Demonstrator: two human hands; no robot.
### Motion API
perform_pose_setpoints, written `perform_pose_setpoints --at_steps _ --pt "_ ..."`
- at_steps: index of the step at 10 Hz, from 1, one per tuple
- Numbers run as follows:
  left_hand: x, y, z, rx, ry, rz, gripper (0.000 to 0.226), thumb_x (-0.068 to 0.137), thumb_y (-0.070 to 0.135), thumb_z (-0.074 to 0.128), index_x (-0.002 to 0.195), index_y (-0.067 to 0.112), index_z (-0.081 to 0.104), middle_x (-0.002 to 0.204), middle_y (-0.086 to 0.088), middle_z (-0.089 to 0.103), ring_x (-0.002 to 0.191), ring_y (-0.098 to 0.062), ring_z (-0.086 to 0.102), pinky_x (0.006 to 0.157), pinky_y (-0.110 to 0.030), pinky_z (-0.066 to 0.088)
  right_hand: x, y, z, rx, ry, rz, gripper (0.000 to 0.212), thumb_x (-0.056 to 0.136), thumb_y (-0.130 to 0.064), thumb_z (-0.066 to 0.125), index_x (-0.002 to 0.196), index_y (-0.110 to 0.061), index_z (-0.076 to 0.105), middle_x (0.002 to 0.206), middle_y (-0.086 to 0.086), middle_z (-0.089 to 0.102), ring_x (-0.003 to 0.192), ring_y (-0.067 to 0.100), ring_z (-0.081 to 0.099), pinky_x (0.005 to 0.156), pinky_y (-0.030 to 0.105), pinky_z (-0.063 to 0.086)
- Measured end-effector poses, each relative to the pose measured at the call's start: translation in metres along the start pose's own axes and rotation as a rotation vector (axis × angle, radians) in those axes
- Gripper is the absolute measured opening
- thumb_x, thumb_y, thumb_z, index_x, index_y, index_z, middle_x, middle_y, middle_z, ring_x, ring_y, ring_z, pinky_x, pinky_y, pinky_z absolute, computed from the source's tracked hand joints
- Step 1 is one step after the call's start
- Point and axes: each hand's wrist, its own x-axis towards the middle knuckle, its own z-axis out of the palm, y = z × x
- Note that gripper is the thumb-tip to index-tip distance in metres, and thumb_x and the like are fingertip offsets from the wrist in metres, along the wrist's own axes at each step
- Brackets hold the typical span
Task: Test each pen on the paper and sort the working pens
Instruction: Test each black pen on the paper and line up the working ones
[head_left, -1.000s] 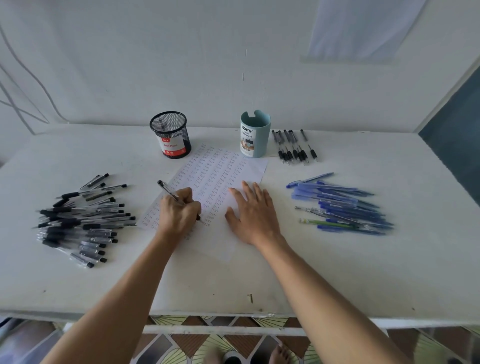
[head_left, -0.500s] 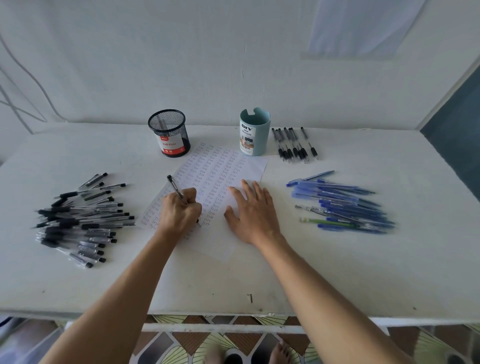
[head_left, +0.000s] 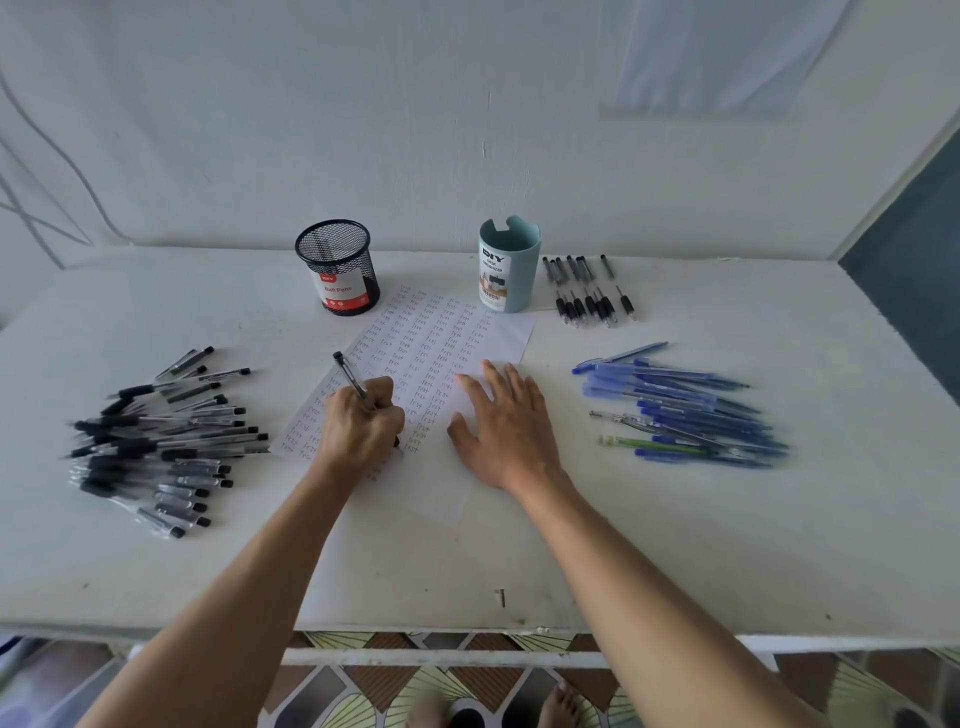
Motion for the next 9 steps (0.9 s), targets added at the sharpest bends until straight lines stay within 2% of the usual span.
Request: perform_pose_setpoints --at_steps 1,3,4,8,9 --pt "-0.0003 0.0011 0.0005 0.015 0.003 0.005 0.020 0.053 0.010 0.045 0.048 0.023 0.030 0.047 0.011 0.024 0.051 -0.014 0.025 0.046 -0.026 0.019 0.0001 0.0003 0.0004 0.000 0.001 0.002 0.060 0.101 -0.047 0.033 0.156 -0.028 0.022 0.167 0.007 0.010 0.153 0.028 0.002 0.124 0.046 0.001" --pt "-0.0012 0.0027 0.0017 -0.011 0.005 -0.001 0.025 0.053 0.009 0.047 0.054 0.019 0.024 0.056 -0.001 0.026 0.054 -0.016 0.026 0.048 -0.027 0.021 0.0001 0.0003 0.0006 0.005 0.007 0.000 0.059 0.101 -0.047 0.033 0.156 -0.027 0.023 0.166 0.007 0.010 0.153 0.028 0.003 0.124 0.046 0.001" --pt "-0.0021 0.0058 0.0029 -0.021 0.008 0.012 0.025 0.052 0.010 0.046 0.055 0.019 0.023 0.057 -0.002 0.024 0.054 -0.013 0.022 0.044 -0.024 0.016 0.0003 0.0006 0.0013 -0.008 0.003 -0.001 0.060 0.101 -0.048 0.032 0.156 -0.028 0.022 0.166 0.007 0.010 0.153 0.028 0.002 0.124 0.046 0.001" --pt "-0.0043 0.0043 0.0029 0.027 -0.024 0.022 0.021 0.053 0.012 0.047 0.050 0.022 0.028 0.051 0.009 0.022 0.051 -0.011 0.020 0.046 -0.028 0.016 0.0007 0.0002 0.0007 -0.008 -0.009 0.004 0.060 0.101 -0.048 0.031 0.156 -0.028 0.021 0.167 0.006 0.008 0.153 0.027 0.000 0.124 0.045 0.000" --pt "-0.0038 0.0036 0.0033 0.024 -0.015 0.024 0.023 0.052 0.011 0.048 0.052 0.019 0.025 0.052 0.005 0.024 0.051 -0.011 0.021 0.048 -0.029 0.017 0.0007 -0.0002 0.0001 -0.001 -0.006 0.003 0.060 0.101 -0.048 0.032 0.156 -0.028 0.021 0.167 0.006 0.008 0.153 0.027 0.000 0.124 0.045 0.000"
